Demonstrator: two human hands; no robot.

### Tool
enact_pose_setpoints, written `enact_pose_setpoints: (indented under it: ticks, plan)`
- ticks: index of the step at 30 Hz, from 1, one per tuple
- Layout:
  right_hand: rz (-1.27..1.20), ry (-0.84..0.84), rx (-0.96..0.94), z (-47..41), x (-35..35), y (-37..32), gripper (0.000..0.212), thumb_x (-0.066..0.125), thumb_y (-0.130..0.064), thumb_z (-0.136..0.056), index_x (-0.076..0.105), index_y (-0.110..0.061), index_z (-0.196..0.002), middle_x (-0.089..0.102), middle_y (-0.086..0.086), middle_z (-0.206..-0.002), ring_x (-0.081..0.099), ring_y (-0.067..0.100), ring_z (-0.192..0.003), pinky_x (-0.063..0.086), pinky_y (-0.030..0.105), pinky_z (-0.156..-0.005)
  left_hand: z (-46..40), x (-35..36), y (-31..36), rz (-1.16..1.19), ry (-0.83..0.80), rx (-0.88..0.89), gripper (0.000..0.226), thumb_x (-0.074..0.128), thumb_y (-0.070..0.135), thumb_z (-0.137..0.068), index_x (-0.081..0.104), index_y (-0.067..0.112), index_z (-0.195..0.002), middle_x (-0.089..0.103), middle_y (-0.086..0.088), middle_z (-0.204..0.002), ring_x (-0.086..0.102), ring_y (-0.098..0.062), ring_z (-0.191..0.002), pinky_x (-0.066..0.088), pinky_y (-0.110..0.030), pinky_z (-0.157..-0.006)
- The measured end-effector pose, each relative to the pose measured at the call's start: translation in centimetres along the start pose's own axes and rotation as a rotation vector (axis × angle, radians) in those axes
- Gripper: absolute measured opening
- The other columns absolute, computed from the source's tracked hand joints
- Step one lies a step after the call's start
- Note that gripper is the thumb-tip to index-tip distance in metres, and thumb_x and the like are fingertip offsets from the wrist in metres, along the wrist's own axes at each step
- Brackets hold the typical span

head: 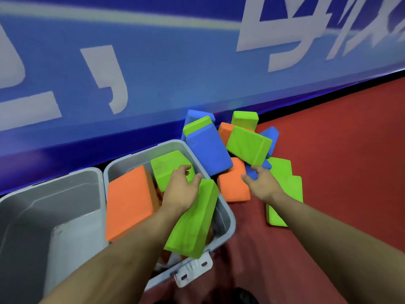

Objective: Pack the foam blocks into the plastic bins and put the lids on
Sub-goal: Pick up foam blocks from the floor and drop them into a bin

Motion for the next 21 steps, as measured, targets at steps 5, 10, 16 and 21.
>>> enact_pose_setpoints:
  ticks: [5,10,16,21]
  plan:
    - [-0.007,0.054,0.035,-8.6,-2.5,2.6,0.079,0.07,-0.048,-0.088,0.038,-0.014,-0.151,0.047,0.023,-0.145,0.05,0.037,-0.133,0.041,0.042,-0.11,-8.5,3.6,1.8,-0.115,0.012,0.082,0.06,0.06,0.042,-0.097,0.043,0.014,-0.147,0.049,-0.007,-0.144,0.047,-0.023,-0.134,0.039,-0.039,-0.111]
    - [-0.021,0.093,0.104,-18.1,-1.9,4.8,0.102,0.075,-0.056,-0.081,0.017,-0.027,-0.159,0.028,0.025,-0.153,0.042,0.041,-0.138,0.032,0.043,-0.117,-18.0,7.3,1.5,-0.218,-0.026,0.15,0.068,0.062,0.038,-0.097,0.034,0.012,-0.153,0.042,-0.009,-0.152,0.045,-0.027,-0.137,0.034,-0.039,-0.115]
    - [-0.175,0.157,0.264,-26.0,-0.2,8.3,0.117,0.079,-0.063,-0.073,0.002,-0.042,-0.158,0.003,0.034,-0.161,0.021,0.043,-0.15,0.025,0.044,-0.122,-28.2,9.0,-0.2,-0.462,-0.013,0.11,0.088,0.067,0.054,-0.089,0.028,0.015,-0.157,0.017,-0.009,-0.166,0.016,-0.03,-0.152,0.02,-0.046,-0.121]
    - [-0.24,0.271,0.168,-26.8,1.0,9.2,0.071,0.081,-0.043,-0.08,0.038,-0.022,-0.134,0.05,0.025,-0.132,0.056,0.042,-0.117,0.043,0.042,-0.097,-28.7,10.3,-1.0,-0.387,-0.046,0.118,0.065,0.082,0.063,-0.068,0.048,0.02,-0.103,0.056,0.002,-0.102,0.054,-0.027,-0.098,0.043,-0.041,-0.081]
Point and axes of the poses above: each hand's wrist, its own z-axis away from the middle knuckle, its own x-axis out of the palm, y = z × x, the point moved 6 cm from there along -z, towards the middle knuckle
